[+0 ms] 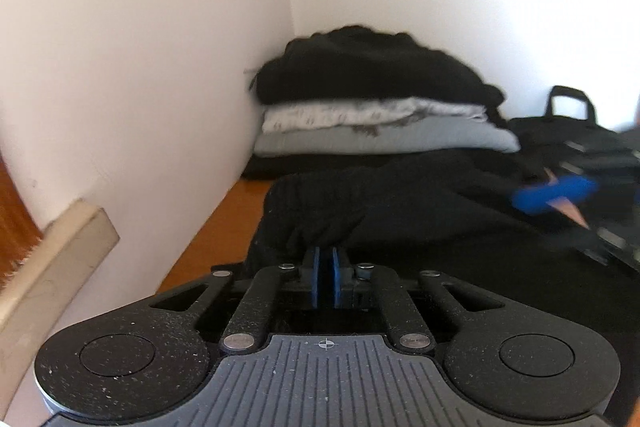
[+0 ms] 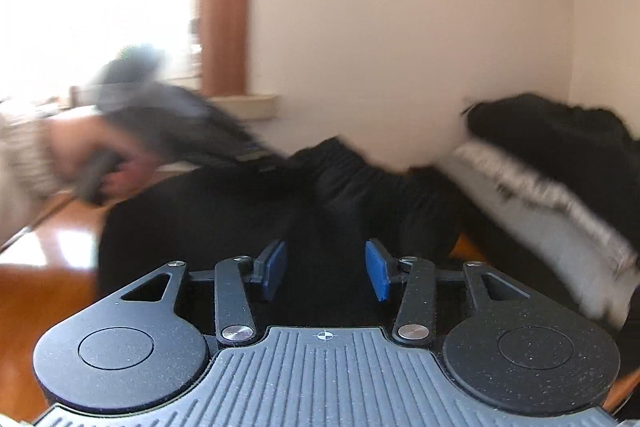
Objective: Fold clothes
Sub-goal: 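Carry the pants with both grippers toward the stack of folded clothes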
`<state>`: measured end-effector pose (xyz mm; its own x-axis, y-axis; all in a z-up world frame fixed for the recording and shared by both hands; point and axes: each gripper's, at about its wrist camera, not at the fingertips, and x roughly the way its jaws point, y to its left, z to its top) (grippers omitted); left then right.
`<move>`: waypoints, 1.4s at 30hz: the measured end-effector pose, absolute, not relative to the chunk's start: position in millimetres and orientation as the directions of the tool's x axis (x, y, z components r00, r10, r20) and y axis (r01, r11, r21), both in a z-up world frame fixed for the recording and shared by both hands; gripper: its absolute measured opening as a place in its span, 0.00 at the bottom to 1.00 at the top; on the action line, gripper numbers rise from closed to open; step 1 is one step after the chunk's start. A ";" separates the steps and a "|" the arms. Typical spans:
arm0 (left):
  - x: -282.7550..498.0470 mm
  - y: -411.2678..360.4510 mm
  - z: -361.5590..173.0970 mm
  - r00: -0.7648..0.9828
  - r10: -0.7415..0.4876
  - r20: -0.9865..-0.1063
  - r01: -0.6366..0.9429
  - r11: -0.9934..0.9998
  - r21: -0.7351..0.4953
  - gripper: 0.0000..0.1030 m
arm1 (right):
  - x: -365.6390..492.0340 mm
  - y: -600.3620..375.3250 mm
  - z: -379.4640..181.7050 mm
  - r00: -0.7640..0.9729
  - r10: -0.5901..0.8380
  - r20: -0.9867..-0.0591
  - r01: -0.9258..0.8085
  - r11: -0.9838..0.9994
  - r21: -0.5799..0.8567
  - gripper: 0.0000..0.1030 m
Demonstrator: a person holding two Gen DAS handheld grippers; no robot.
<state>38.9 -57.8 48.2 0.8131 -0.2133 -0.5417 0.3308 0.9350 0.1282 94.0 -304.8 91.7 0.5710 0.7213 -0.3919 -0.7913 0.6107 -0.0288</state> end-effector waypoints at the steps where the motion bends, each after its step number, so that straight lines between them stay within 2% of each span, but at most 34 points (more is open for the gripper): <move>1: 33.6 -56.8 50.4 0.817 -0.222 -0.533 0.336 0.933 0.126 0.07 | 103.1 -302.1 92.6 0.590 0.702 -0.399 -0.777 0.628 -0.044 0.36; 3: 24.6 -54.6 53.3 0.822 -0.233 -0.520 0.342 0.931 0.124 0.08 | 123.4 -298.6 88.8 0.622 0.647 -0.441 -0.744 0.664 -0.075 0.30; 6: 21.3 -44.8 50.5 0.838 -0.197 -0.508 0.309 0.940 0.146 0.10 | 145.7 -300.3 73.9 0.591 0.630 -0.504 -0.741 0.671 -0.031 0.28; 7: 19.6 -38.4 50.8 0.861 -0.183 -0.475 0.283 0.948 0.147 0.05 | 147.0 -299.6 70.7 0.593 0.624 -0.509 -0.739 0.673 -0.036 0.28; 8: 15.0 -31.6 53.0 0.888 -0.175 -0.425 0.256 0.956 0.142 0.05 | 147.2 -298.5 68.8 0.598 0.619 -0.509 -0.737 0.674 -0.045 0.28; 9: 10.3 -26.8 55.8 0.899 -0.197 -0.392 0.263 0.957 0.122 0.05 | 146.9 -299.0 67.1 0.601 0.618 -0.507 -0.736 0.675 -0.051 0.28; 12: 4.3 -22.3 62.8 0.880 -0.307 -0.362 0.350 0.935 0.057 0.05 | 144.9 -302.8 63.0 0.605 0.622 -0.497 -0.736 0.675 -0.050 0.29; 20: 35.1 -53.0 64.4 0.852 -0.307 -0.424 0.390 0.912 0.123 0.05 | 134.7 -294.7 53.2 0.642 0.603 -0.473 -0.722 0.683 -0.109 0.30; 25: 63.0 -61.5 45.0 0.827 -0.282 -0.486 0.400 0.903 0.158 0.05 | 137.3 -297.6 52.9 0.635 0.614 -0.470 -0.724 0.684 -0.085 0.30; 29: 81.3 -58.5 25.8 0.806 -0.274 -0.524 0.396 0.909 0.134 0.04 | 135.2 -296.3 52.6 0.644 0.607 -0.465 -0.722 0.683 -0.110 0.30; 32: 85.5 -50.0 20.3 0.799 -0.304 -0.519 0.398 0.914 0.078 0.03 | 135.5 -298.0 53.2 0.644 0.610 -0.462 -0.721 0.685 -0.101 0.30; 37: 82.3 -41.0 27.3 0.792 -0.326 -0.516 0.392 0.920 0.021 0.04 | 134.1 -324.9 69.4 0.623 0.645 -0.442 -0.704 0.709 0.042 0.34; 39: 74.6 -35.9 35.0 0.798 -0.328 -0.506 0.380 0.925 0.000 0.07 | 126.6 -342.8 73.8 0.630 0.642 -0.436 -0.678 0.729 0.094 0.41; 41: 64.0 -29.5 42.2 0.806 -0.326 -0.494 0.365 0.931 -0.019 0.18 | 119.5 -358.4 72.3 0.634 0.625 -0.456 -0.649 0.750 0.126 0.45; 42: 57.2 -26.1 43.3 0.809 -0.322 -0.492 0.358 0.933 -0.022 0.29 | 117.7 -365.4 70.4 0.624 0.626 -0.467 -0.639 0.753 0.155 0.45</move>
<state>57.2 -26.1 43.3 0.8088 -0.3222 -0.4919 0.3584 0.9333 -0.0221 117.7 -365.4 70.4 0.6244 0.6261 -0.4670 -0.6391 0.7532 0.1554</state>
